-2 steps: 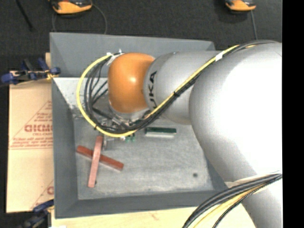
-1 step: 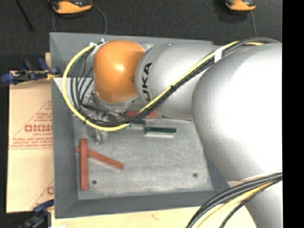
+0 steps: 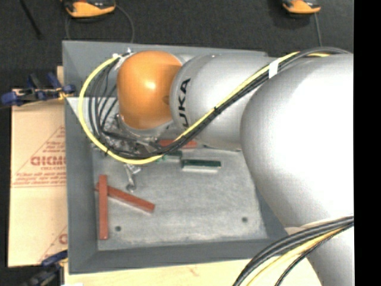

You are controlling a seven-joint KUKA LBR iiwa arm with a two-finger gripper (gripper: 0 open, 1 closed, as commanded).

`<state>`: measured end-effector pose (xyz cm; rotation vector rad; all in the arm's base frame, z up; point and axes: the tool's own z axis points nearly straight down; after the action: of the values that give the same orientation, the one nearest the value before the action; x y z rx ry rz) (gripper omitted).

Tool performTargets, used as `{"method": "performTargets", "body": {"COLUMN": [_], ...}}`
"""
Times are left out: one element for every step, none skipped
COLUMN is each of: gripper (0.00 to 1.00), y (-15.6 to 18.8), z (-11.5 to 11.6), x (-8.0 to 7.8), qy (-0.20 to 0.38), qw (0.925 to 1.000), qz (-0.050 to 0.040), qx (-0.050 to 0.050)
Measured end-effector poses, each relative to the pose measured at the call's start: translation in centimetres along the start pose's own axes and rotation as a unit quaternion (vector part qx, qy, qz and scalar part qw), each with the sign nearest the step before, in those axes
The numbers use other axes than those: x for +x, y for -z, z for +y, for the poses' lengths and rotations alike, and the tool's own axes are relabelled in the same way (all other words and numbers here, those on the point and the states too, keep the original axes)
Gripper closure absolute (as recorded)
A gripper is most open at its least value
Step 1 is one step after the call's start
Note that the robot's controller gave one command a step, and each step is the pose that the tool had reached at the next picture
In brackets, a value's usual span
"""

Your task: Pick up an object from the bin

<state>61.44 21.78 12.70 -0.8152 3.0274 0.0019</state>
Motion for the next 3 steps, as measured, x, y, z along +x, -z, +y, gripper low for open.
{"method": "performTargets", "body": {"gripper": [0.0,0.0,1.0], "y": [-6.0,-5.5,-5.6], "z": [-0.9,-6.7,-7.2], "x": [7.4,6.3,6.7], "qy": [0.023,-0.023,-0.022], "qw": [0.9997,0.9997,0.9997], "qz": [0.0072,0.0001,0.0073], "qx": [-0.002,0.001,0.006]}}
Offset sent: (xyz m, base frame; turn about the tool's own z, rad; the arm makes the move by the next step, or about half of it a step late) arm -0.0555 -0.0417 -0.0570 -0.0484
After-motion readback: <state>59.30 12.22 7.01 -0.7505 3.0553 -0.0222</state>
